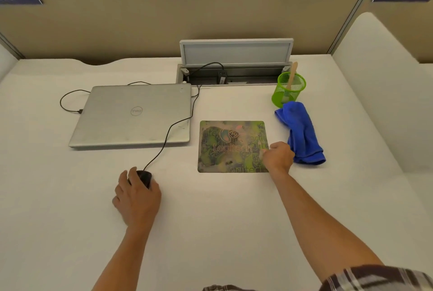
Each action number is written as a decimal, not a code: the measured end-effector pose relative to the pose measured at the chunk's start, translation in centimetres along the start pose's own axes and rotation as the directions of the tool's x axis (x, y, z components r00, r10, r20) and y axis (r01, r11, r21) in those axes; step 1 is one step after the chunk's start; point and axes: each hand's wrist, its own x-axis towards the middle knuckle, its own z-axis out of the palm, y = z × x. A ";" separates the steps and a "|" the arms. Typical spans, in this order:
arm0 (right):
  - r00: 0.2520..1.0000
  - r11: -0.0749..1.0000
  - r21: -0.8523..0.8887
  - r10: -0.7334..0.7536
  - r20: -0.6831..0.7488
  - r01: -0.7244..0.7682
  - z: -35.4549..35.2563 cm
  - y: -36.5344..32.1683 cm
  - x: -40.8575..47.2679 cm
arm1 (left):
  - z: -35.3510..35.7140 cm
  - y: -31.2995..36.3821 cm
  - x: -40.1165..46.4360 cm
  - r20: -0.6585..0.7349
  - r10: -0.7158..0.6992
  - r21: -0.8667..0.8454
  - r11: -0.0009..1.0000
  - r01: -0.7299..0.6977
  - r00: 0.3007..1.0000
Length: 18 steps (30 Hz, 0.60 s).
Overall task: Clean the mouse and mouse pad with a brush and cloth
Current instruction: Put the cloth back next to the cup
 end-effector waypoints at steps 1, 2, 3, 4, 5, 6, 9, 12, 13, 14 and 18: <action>1.000 1.000 -0.014 -0.004 0.002 0.004 0.1 0.0 0.2 | -0.1 0.1 0.0 0.006 0.002 -0.004 1.000 -0.002 1.000; 1.000 0.999 -0.032 -0.008 0.007 0.009 0.4 0.0 0.4 | -0.2 0.3 0.1 0.010 0.007 -0.008 1.000 -0.007 1.000; 1.000 0.999 -0.036 -0.002 0.014 0.003 0.4 0.1 0.5 | -0.2 0.3 0.2 0.012 0.012 -0.012 1.000 -0.012 1.000; 1.000 0.999 -0.036 0.002 0.018 -0.001 0.5 0.2 0.6 | -0.2 0.4 0.2 0.017 0.019 -0.016 1.000 -0.019 1.000; 1.000 0.999 -0.036 0.004 0.017 -0.003 0.5 0.3 0.7 | -0.3 0.5 0.2 0.023 0.027 -0.022 0.999 -0.026 0.999; 1.000 0.999 -0.035 0.002 0.018 -0.002 0.5 0.3 0.7 | -0.3 0.7 0.2 0.029 0.033 -0.032 0.999 -0.032 0.999; 1.000 0.999 -0.034 -0.001 0.028 0.002 0.5 0.3 0.8 | -0.3 1.8 0.2 0.034 0.059 -0.076 0.996 -0.056 0.998; 1.000 1.000 -0.012 0.009 0.019 -0.009 0.4 0.5 0.9 | -0.1 3.9 0.1 0.043 0.121 -0.096 0.988 -0.117 0.992; 1.000 1.000 -0.002 0.019 0.015 -0.018 0.4 0.5 1.0 | 0.0 4.8 0.1 0.052 0.142 -0.102 0.985 -0.137 0.988; 1.000 1.000 0.006 0.024 0.012 -0.024 0.4 0.5 1.1 | 0.2 5.7 0.1 0.062 0.161 -0.108 0.982 -0.154 0.985; 1.000 0.999 0.026 0.019 0.003 -0.019 0.3 0.6 1.2 | 1.3 9.8 0.0 0.087 0.250 -0.133 0.962 -0.238 0.964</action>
